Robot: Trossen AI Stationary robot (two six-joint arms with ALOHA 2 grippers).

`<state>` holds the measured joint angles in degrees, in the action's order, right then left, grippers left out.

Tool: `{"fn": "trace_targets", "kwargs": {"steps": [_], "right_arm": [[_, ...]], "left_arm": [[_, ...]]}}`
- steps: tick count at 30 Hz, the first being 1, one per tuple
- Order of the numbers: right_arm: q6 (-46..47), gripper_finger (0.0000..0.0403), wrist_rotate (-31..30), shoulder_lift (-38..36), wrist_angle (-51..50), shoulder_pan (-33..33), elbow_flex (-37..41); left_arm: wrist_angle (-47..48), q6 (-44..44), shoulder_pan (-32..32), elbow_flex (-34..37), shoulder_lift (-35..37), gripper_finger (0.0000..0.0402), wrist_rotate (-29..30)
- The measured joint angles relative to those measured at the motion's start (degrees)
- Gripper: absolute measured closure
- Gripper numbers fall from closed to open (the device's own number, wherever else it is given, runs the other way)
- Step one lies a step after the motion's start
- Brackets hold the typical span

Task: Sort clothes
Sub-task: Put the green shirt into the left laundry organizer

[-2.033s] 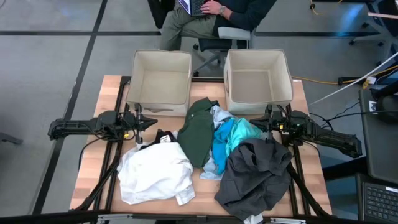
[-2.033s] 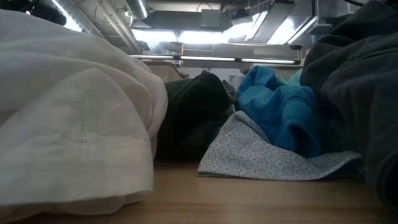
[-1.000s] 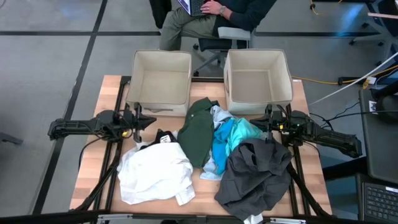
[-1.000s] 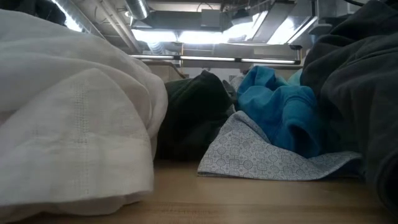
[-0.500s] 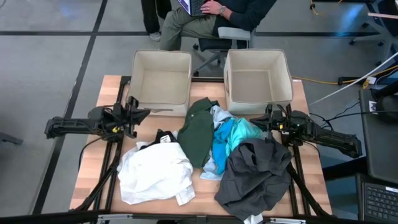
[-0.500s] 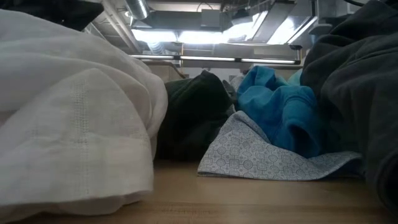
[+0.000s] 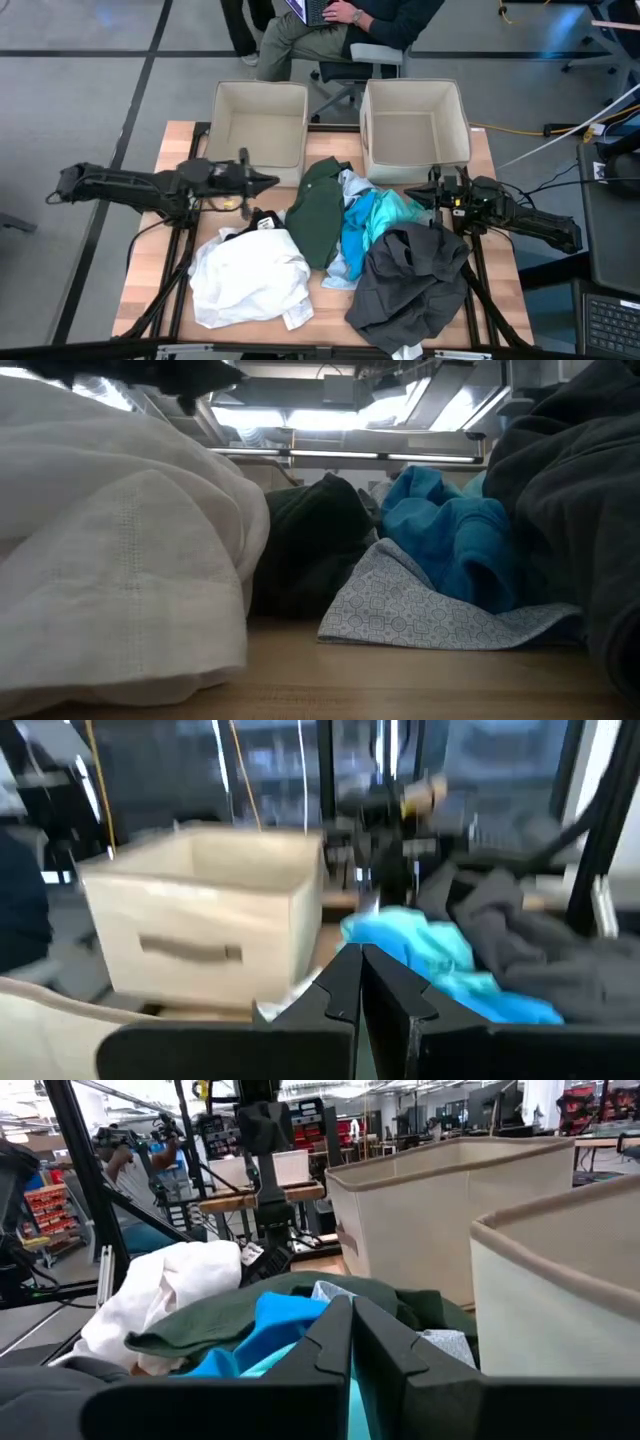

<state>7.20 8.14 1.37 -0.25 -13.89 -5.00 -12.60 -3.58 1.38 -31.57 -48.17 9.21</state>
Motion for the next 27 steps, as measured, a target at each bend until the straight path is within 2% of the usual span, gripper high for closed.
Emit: {"fn": "trace_targets", "kwargs": {"steps": [6,13,22,27], "right_arm": [[0.00,0.0386,0.02,-0.01,-0.01,0.00,-0.36],[0.00,0.0386,0.02,-0.02,-0.03,0.00,-0.36],[0.34,0.0386,0.00,-0.02,0.64,0.00,-0.36],[1.80,0.0386,1.85,0.00,4.16,0.00,-0.36]], "left_arm": [[8.80,-0.87,-2.30,-10.80,-12.71,0.0398,0.00],[18.51,-6.63,-6.96,-21.36,-23.11,0.0398,0.32],[8.26,-13.52,-9.54,-23.17,-30.52,0.0398,0.64],[6.45,-11.64,-9.52,-23.83,-32.41,0.0382,6.20]]}}
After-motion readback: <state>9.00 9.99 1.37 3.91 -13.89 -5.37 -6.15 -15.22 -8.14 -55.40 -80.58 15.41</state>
